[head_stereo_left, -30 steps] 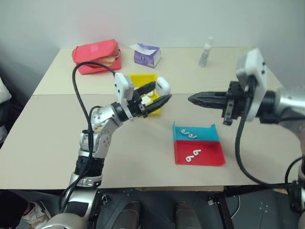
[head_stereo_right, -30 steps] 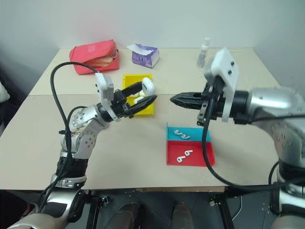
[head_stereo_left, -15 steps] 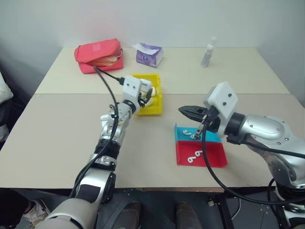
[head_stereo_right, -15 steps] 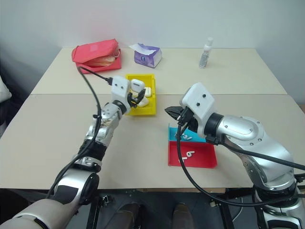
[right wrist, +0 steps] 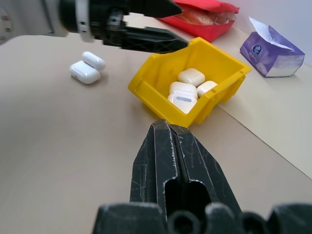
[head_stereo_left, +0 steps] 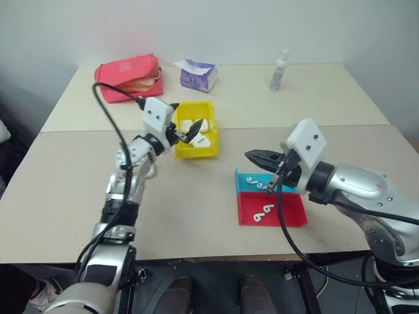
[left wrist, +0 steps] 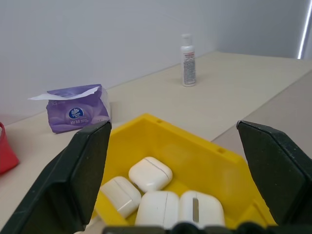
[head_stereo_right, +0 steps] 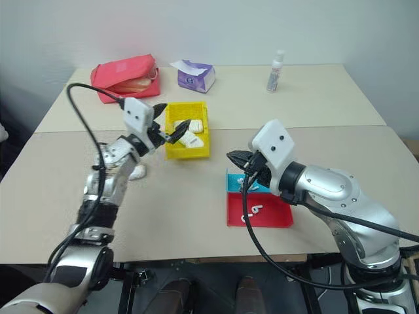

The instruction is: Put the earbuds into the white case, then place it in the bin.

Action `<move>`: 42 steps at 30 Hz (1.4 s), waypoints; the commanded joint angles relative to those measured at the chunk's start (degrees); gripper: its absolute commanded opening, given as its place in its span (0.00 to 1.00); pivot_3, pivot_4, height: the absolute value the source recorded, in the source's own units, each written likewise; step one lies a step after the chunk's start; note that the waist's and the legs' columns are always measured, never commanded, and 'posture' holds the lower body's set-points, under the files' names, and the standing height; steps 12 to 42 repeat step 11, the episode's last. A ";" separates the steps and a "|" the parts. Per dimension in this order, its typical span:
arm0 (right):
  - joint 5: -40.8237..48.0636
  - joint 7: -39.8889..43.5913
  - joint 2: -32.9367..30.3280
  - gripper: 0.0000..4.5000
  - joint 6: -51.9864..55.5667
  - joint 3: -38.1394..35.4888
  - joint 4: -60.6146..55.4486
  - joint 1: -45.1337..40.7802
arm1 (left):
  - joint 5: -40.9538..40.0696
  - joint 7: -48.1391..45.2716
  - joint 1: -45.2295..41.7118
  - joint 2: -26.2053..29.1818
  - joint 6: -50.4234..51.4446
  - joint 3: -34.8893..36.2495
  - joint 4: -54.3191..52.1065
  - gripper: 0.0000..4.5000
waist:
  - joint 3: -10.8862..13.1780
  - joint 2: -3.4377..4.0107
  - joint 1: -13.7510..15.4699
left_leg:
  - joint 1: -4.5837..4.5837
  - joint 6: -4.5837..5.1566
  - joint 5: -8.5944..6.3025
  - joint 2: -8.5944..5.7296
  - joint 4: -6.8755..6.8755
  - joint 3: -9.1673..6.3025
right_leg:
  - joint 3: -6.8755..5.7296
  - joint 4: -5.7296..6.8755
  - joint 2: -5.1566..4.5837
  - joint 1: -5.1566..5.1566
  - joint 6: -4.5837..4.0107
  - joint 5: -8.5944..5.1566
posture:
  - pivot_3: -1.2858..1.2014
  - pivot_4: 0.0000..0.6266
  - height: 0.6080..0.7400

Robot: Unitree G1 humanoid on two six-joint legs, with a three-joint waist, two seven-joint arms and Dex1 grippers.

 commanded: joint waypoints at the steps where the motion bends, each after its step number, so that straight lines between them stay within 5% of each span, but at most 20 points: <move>1: 0.51 0.48 0.49 0.00 -3.62 -4.08 -2.34 3.73 | -8.81 -8.86 4.54 7.00 6.95 3.68 -13.47 0.99 | 0.00 0.00 -0.01 | 0.03 0.00 0.00 0.02 0.00 -0.03 | 0.00 0.03 0.01 0.01 0.00 0.00 | 0.52 0.24 1.00; 11: -3.77 10.20 -6.16 0.00 -14.46 -9.23 -1.14 19.47 | -27.18 -23.30 19.47 24.74 19.15 14.61 -32.32 0.99 | 0.00 0.02 0.36 | 0.41 0.21 -0.13 0.07 -0.10 0.04 | 0.01 -0.06 0.03 0.27 -0.01 -0.01 | 0.52 0.24 1.00; 42: -3.77 10.20 -6.16 0.00 -14.46 -9.23 -1.14 19.47 | -27.18 -23.30 19.47 24.74 19.15 14.61 -32.32 0.99 | 0.00 0.02 0.36 | 0.41 0.21 -0.13 0.07 -0.10 0.04 | 0.01 -0.06 0.03 0.27 -0.01 -0.01 | 0.52 0.24 1.00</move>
